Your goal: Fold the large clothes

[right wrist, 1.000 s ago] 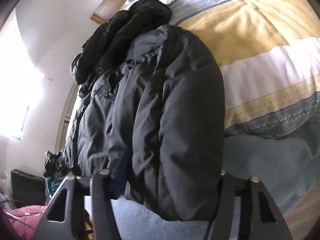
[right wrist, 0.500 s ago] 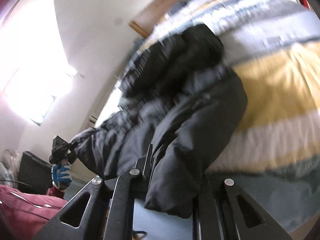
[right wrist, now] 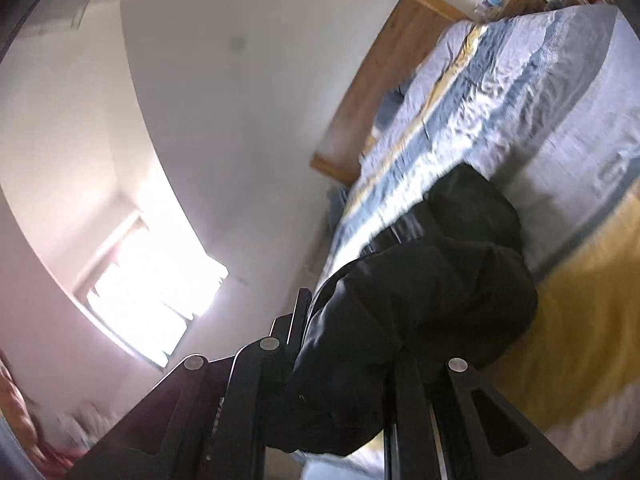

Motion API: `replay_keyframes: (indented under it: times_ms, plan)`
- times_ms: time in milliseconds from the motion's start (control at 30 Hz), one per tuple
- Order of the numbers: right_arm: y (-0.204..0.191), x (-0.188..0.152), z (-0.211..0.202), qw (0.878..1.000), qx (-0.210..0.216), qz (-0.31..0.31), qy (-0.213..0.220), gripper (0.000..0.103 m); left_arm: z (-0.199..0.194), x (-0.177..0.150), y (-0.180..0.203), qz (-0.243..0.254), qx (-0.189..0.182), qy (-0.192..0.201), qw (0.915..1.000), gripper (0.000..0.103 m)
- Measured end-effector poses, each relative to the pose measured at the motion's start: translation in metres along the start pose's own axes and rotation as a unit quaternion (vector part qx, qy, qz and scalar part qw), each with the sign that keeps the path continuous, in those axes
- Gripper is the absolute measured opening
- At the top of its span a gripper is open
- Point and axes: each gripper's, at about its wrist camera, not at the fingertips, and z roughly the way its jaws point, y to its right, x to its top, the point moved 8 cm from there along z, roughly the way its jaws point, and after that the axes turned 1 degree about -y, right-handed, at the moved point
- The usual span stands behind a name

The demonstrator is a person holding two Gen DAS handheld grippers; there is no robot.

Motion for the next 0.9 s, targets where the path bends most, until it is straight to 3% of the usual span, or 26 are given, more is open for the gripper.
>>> replay_keyframes:
  times_ms: [200,400,667,900]
  plan:
    - [0.012,0.063,0.044,0.996,0.022,0.064,0.050,0.014,0.052,0.068,0.010,-0.016,0.013,0.019,0.9996,0.011]
    - [0.042,0.131,0.111,0.992,-0.015,0.088,0.092,0.014,0.119,0.143,-0.006,-0.026,0.069,0.048,0.9961,0.011]
    - [0.109,0.197,0.211,0.983,-0.166,0.036,0.076,0.014,0.220,0.221,-0.076,0.006,0.185,0.036,0.9822,0.013]
    - [0.202,0.207,0.277,0.959,-0.276,0.052,0.039,0.014,0.295,0.247,-0.176,-0.003,0.270,-0.009,0.9628,0.016]
